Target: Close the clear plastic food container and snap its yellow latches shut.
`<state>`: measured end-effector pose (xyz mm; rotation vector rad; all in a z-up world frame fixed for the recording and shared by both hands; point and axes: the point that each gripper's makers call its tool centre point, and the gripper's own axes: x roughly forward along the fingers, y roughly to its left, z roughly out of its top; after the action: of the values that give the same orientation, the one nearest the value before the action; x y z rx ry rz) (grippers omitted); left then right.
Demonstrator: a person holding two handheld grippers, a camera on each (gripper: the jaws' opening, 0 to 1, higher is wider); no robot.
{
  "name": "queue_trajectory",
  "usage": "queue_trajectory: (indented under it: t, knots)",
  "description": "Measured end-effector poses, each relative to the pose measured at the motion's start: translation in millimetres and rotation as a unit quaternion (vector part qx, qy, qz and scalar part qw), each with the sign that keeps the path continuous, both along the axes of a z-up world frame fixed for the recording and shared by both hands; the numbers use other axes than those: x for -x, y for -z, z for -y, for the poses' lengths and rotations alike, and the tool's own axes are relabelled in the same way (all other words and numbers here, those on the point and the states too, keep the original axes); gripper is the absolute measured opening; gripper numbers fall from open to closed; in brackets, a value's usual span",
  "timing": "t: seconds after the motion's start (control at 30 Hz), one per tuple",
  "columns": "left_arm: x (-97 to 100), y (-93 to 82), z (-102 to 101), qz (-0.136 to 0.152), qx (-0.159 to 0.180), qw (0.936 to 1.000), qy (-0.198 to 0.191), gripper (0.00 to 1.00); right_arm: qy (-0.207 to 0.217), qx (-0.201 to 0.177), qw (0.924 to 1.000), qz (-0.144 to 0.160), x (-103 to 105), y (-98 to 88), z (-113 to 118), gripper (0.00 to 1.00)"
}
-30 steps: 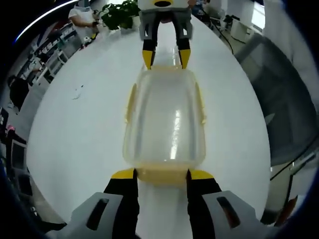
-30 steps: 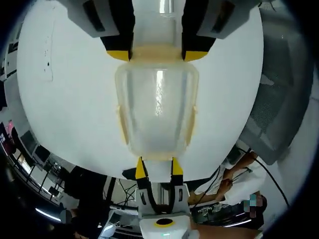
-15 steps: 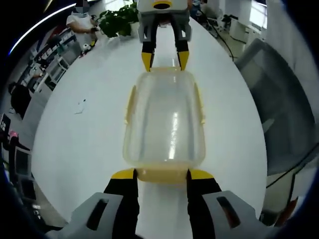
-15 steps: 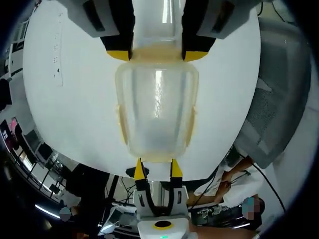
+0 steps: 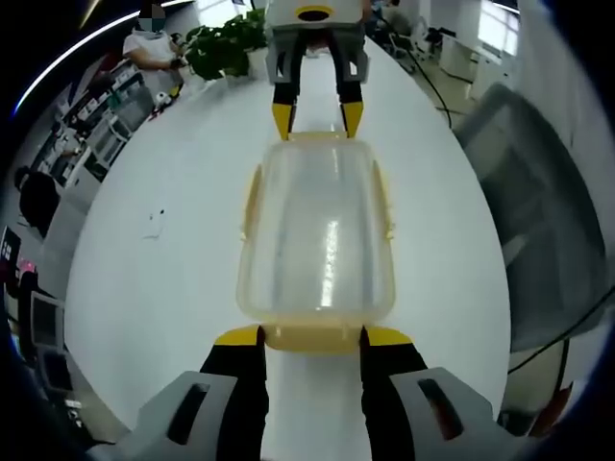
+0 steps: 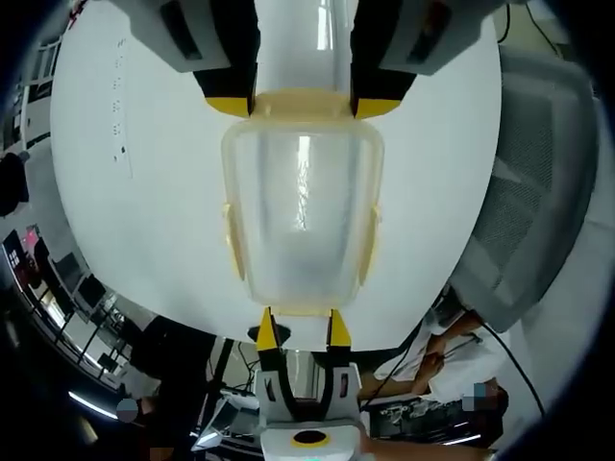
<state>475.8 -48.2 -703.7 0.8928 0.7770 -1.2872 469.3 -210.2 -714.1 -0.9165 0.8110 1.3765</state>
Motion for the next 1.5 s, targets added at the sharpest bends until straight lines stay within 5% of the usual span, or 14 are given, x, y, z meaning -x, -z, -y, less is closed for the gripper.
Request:
queue_trajectory:
  t: [1.5]
  knots:
    - [-4.8, -3.7, 97.0, 0.005, 0.011, 0.9998, -0.013, 0.35, -0.017, 0.016, 0.9997, 0.009, -11.3, -0.7, 95.9, 0.35]
